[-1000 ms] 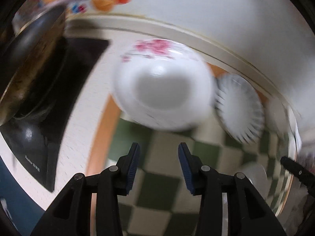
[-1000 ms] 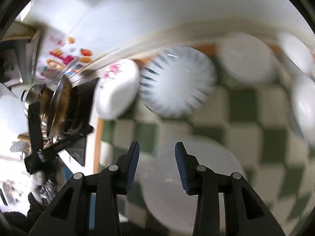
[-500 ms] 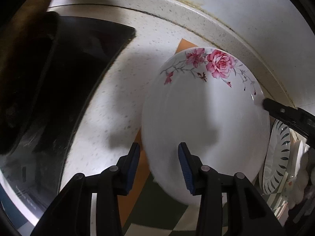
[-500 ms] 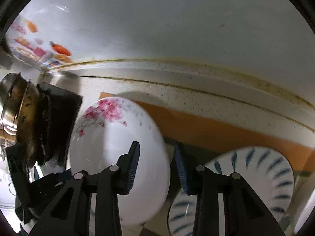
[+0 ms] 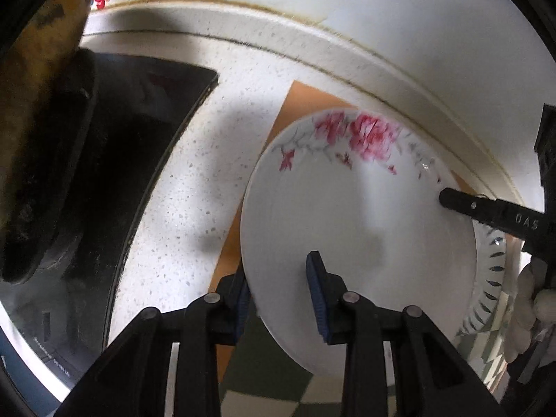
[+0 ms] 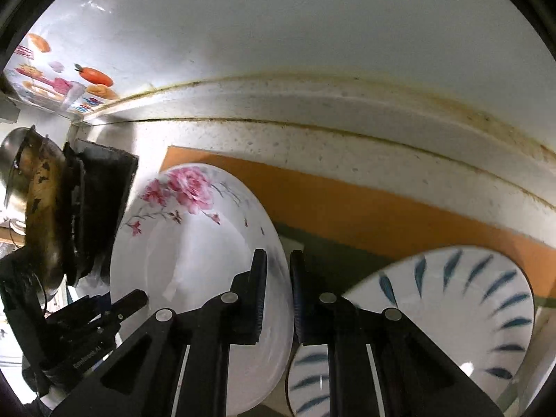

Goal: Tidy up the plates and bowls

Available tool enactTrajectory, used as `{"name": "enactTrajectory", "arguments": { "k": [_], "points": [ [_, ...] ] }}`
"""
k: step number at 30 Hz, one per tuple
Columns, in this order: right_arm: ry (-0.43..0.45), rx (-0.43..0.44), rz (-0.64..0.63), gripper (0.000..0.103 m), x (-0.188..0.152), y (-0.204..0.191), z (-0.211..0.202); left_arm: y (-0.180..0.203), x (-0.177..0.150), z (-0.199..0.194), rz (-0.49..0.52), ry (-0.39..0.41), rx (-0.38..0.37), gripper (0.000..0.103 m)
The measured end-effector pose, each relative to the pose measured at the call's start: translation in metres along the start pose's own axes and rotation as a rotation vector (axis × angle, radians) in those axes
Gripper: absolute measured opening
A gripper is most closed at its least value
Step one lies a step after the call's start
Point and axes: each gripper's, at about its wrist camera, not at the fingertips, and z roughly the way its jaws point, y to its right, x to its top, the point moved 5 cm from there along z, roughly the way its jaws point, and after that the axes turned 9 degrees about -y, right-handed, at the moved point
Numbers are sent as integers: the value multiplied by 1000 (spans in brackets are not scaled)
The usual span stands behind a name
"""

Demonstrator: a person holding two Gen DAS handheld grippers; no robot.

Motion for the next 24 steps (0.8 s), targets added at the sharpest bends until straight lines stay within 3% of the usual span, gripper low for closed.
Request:
{"name": "enactTrajectory", "arguments": {
  "k": [11,19,24],
  "points": [
    [126,65,15,15,-83,18,-97,45,-32,-73,92,95,-19,28],
    [222,83,33,15,-172,52,-179,113,-97,-109,191,125,-36,28],
    [249,81,66,15,-232,77,-200,145,-136,-108,245,118,-30,28]
  ]
}}
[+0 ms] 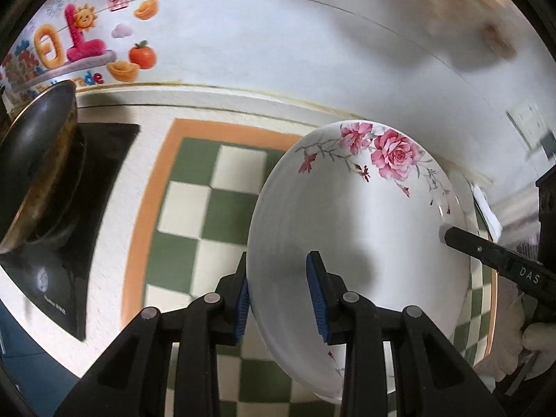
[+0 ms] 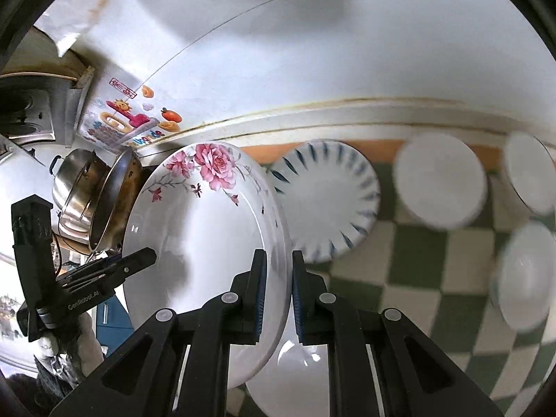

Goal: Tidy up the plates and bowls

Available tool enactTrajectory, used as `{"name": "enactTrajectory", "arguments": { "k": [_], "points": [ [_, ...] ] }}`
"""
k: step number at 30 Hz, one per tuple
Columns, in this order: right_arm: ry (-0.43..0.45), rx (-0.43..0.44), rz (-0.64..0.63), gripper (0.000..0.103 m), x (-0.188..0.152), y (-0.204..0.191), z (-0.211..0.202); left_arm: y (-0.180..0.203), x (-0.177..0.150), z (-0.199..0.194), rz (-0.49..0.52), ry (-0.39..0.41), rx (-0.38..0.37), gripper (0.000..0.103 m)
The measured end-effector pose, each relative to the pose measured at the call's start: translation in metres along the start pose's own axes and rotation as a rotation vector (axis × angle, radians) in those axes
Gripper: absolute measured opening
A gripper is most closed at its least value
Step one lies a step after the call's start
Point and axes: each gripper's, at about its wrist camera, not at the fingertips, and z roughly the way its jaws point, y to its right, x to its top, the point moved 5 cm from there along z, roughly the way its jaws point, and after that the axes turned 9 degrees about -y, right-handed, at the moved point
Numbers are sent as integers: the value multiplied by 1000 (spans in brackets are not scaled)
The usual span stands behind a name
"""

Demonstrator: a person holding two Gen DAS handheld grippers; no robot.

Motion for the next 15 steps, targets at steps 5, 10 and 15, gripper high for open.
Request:
{"name": "enactTrajectory", "arguments": {
  "k": [5,10,15],
  "points": [
    [1,-10,35,15,-52,34,-15,31,-34,15,53,-56,-1,28],
    [-39,-14,83,15,-97,63,-1,44,-65,50,70,-149,-8,28],
    [-94,-21,136,15,-126,90,30,49,-87,86,83,-234,9,28]
  ]
}}
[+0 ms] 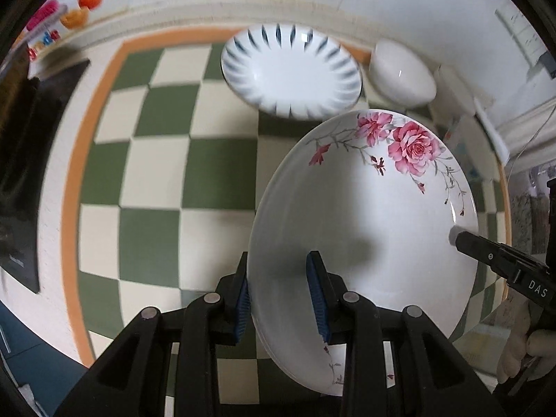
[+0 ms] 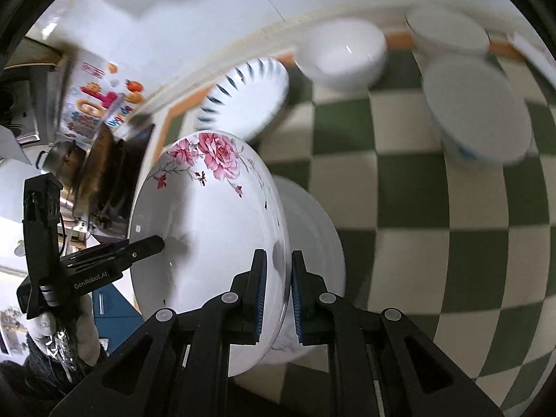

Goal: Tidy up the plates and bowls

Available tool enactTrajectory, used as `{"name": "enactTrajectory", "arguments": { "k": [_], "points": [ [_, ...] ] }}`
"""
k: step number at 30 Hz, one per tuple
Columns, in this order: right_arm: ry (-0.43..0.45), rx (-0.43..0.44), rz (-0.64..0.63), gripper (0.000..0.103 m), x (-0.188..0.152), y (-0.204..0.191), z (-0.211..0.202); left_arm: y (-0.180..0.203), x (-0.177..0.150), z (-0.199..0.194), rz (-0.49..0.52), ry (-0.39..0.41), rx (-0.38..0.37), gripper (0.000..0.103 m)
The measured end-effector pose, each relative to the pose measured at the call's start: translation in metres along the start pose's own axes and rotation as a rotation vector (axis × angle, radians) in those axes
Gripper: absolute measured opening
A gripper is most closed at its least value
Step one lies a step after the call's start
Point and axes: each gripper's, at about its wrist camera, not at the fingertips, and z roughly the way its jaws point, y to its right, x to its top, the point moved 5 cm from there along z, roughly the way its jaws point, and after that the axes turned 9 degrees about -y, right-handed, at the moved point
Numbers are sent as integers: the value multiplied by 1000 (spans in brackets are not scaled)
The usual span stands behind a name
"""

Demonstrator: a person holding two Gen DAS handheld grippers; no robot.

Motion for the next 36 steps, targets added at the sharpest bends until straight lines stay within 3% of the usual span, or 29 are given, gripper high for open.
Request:
{"name": "enactTrajectory", "arguments": {
  "k": [8,26,33,36],
  "points": [
    [-58,-15,29,15,-12,19,33,0,-3,36,-34,-74,-2,28],
    [-142,-60,11,15,-10,15,42,14,0,45,24,-75,192,28],
    [-167,-45,47,18,-8,23,30,13,-5,34,-21,-59,177,28],
    [-146,21,64,18,-5,24,12,10,-3,15,-43,-23,163,28]
  ]
}}
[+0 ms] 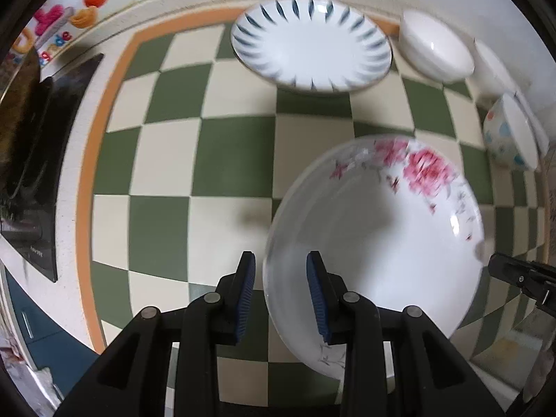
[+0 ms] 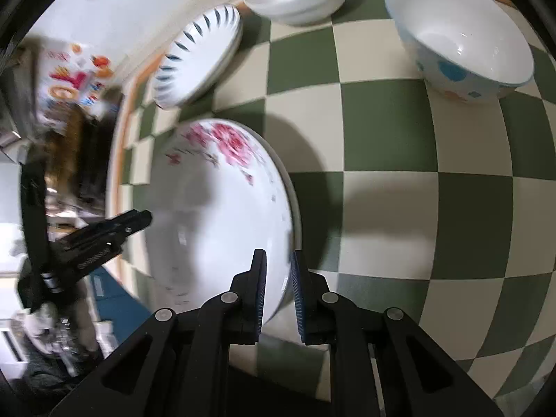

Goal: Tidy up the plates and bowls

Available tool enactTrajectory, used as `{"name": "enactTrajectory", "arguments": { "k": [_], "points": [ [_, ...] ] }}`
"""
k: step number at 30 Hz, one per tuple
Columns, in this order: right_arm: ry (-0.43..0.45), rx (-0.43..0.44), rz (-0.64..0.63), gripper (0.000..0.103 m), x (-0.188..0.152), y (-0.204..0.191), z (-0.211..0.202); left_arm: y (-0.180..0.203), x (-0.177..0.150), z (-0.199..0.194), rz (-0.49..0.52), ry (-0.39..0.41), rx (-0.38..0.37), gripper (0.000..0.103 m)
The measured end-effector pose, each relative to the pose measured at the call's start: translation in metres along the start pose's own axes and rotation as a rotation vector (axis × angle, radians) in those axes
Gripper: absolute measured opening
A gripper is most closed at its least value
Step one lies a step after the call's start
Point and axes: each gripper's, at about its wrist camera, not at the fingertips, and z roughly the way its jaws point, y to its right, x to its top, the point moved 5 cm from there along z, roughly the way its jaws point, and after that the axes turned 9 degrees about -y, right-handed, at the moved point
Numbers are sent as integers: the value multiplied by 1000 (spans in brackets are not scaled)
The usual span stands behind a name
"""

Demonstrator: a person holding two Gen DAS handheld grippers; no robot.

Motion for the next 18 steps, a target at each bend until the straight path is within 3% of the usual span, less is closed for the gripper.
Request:
{"name": "enactTrajectory", "arguments": {
  "k": [5,9,13,18],
  "points": [
    [110,27,-2,19,25,-15,-37,-17,20,-42,-27,74,-30,29],
    [180,37,17,38,66,-35,-44,-44,69,-53,-40,104,-33,29],
    [207,28,71,38,113,-45,-30,-65,135,-39,-44,82,-43,29],
    [211,10,126,38,172,-53,-2,-74,189,-7,2,40,-43,29]
  ]
}}
